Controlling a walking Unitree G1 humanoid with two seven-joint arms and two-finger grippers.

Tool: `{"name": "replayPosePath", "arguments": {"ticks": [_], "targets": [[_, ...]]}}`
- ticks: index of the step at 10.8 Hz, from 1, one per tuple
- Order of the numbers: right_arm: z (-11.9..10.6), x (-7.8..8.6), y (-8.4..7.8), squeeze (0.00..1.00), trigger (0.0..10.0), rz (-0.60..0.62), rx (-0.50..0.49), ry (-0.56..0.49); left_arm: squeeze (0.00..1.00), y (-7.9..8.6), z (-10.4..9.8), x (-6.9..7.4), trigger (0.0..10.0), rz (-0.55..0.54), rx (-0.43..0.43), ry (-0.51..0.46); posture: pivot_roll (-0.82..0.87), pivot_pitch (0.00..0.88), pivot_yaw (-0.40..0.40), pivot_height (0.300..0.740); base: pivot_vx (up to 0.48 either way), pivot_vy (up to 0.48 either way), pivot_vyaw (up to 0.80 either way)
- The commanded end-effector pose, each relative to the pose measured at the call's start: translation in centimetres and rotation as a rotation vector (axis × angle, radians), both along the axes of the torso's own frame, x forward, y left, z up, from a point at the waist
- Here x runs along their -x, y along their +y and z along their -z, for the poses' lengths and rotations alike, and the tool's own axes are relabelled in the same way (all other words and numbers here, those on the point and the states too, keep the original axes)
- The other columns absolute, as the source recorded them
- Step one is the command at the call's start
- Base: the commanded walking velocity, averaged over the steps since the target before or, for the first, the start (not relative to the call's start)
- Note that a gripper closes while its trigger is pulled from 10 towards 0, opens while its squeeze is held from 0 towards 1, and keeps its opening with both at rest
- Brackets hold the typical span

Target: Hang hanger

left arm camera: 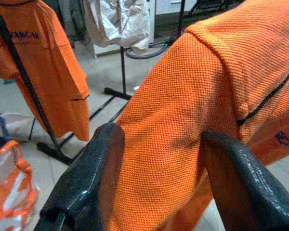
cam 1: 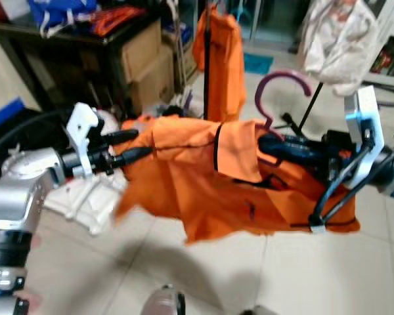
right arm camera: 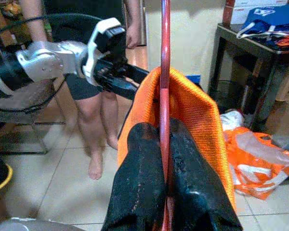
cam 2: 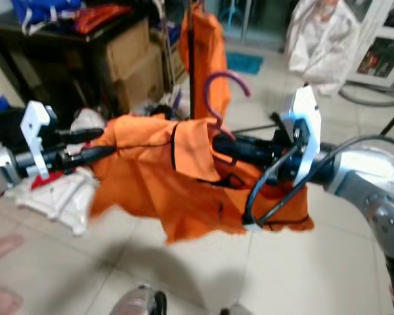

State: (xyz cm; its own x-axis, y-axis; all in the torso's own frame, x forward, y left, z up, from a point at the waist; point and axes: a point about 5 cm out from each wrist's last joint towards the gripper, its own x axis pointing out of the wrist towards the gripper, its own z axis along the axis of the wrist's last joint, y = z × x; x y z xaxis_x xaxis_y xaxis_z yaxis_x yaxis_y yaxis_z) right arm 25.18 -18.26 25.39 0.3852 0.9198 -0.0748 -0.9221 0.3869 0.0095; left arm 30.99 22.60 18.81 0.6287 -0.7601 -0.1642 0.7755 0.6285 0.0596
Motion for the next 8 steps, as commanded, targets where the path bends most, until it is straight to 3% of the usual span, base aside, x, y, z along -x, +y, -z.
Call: {"name": "replayPosePath", "arguments": {"ticks": [1,2,8], "targets": [[-1.16,0.63,0.05,0.0,10.0,-0.026,-0.019,-0.049,0.0,-0.34,-0.04,-0.08,7.0,0.02,-0.001,-0.006,-0.04,0.116,0.052,0.74,0.0,0.0,0.0],[-1.13,0.74,-0.03,0.0,10.0,-0.021,-0.02,-0.048,0.0,-0.52,-0.01,-0.11,0.0,0.021,0.02,-0.004,-0.05,0.119,0.054,0.74,0.0,0.0,0.0],[-1.47,0.8,-0.25,0.0,10.0,-0.005,-0.03,-0.043,0.0,-0.34,-0.1,-0.85,0.0,-0.013,0.097,-0.015,-0.06,0.109,0.053,0.74,0.0,0.0,0.0]]}}
